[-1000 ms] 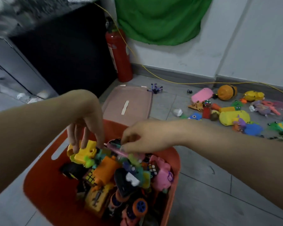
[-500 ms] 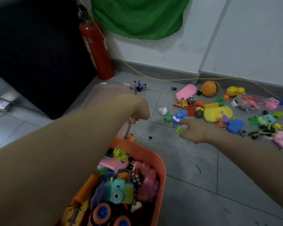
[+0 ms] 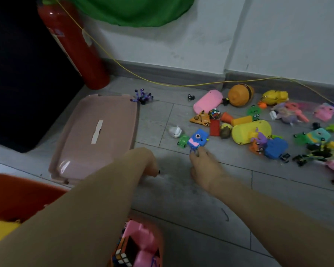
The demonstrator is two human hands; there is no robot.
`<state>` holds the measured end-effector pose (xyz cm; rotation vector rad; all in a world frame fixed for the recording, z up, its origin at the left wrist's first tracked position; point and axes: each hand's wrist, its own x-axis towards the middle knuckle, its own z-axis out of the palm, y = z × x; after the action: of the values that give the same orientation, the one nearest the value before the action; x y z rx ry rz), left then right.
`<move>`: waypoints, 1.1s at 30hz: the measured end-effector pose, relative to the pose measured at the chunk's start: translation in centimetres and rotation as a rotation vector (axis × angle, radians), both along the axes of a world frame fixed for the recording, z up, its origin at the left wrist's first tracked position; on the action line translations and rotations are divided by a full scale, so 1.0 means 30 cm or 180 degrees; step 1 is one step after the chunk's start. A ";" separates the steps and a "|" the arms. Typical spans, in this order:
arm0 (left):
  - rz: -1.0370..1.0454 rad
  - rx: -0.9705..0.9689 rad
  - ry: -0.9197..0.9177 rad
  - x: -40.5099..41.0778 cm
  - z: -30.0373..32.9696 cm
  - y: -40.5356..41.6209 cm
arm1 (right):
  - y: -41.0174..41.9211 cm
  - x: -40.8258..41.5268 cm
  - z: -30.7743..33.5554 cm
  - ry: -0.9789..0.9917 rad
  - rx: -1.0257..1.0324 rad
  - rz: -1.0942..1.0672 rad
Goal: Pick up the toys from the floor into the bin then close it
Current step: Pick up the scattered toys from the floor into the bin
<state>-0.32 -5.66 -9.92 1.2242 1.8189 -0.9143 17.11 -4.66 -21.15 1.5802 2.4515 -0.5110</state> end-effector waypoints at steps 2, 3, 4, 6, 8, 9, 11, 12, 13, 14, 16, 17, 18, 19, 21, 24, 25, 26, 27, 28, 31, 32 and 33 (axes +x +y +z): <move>0.0060 0.0013 -0.0044 0.013 -0.021 0.003 | 0.007 0.000 -0.007 0.0373 -0.0162 -0.0194; 0.0102 -0.0004 -0.0086 0.019 -0.035 0.007 | 0.017 0.003 -0.009 0.0648 -0.0275 -0.0424; 0.0137 0.0000 -0.0106 0.025 -0.051 0.008 | 0.027 0.009 -0.007 0.0944 -0.0419 -0.0757; 0.0176 0.0162 -0.0114 0.030 -0.071 0.004 | 0.052 0.010 0.009 0.1804 -0.0845 -0.1730; 0.0136 0.0451 -0.0164 0.028 -0.109 0.012 | 0.096 0.006 0.042 0.2673 -0.1301 -0.2743; 0.0130 0.0607 -0.0212 0.028 -0.127 0.019 | 0.123 0.008 0.061 0.2960 -0.1445 -0.3109; 0.0165 0.0933 -0.0306 0.031 -0.148 0.037 | 0.201 0.013 0.075 0.3182 -0.1532 -0.3447; 0.0143 0.1046 -0.0324 0.035 -0.153 0.043 | 0.234 0.015 0.078 0.3024 -0.1496 -0.3376; 0.0094 0.1135 -0.0324 0.038 -0.155 0.044 | 0.258 0.013 0.083 0.2779 -0.1399 -0.3240; 0.0046 0.1204 -0.0307 0.042 -0.159 0.040 | 0.271 0.014 0.082 0.2505 -0.1200 -0.3050; -0.0013 0.1255 -0.0270 0.050 -0.177 0.030 | 0.269 0.023 0.086 0.2119 -0.0743 -0.2400; -0.0018 0.1245 -0.0242 0.053 -0.192 0.024 | 0.256 0.028 0.101 0.1802 -0.0455 -0.1728; -0.0012 0.1239 -0.0191 0.055 -0.206 0.018 | 0.252 0.034 0.104 0.1299 -0.0243 -0.0957; 0.0003 0.1222 -0.0107 0.057 -0.217 0.014 | 0.240 0.041 0.111 0.0817 -0.0093 -0.0278; 0.0139 0.1196 -0.0016 0.063 -0.227 0.012 | 0.239 0.043 0.093 0.0223 -0.0031 0.0359; 0.0020 0.1009 -0.0004 0.066 -0.227 0.002 | 0.230 0.058 0.066 0.0059 -0.0109 0.0245; -0.0064 0.0914 0.0002 0.067 -0.228 -0.001 | 0.223 0.067 0.059 0.0034 -0.0049 0.0260; -0.0142 0.0858 0.0002 0.068 -0.226 -0.003 | 0.217 0.079 0.052 0.0024 0.0040 0.0305; -0.0211 0.0833 0.0014 0.069 -0.226 -0.003 | 0.213 0.093 0.048 0.0034 0.0111 0.0313; -0.0279 0.0836 0.0028 0.070 -0.229 -0.004 | 0.208 0.107 0.044 0.0060 0.0168 0.0285; -0.0453 0.0919 0.0033 0.072 -0.231 -0.005 | 0.185 0.139 0.038 0.0154 0.0258 0.0026; -0.0526 0.0927 0.0031 0.074 -0.228 -0.005 | 0.175 0.147 0.036 0.0202 0.0266 -0.0117; -0.0587 0.0911 0.0035 0.076 -0.224 -0.006 | 0.164 0.154 0.038 0.0269 0.0271 -0.0264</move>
<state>1.97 -5.83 -16.64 1.5882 1.9168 -0.7776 21.73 0.26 -20.03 1.7341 2.5088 -0.5023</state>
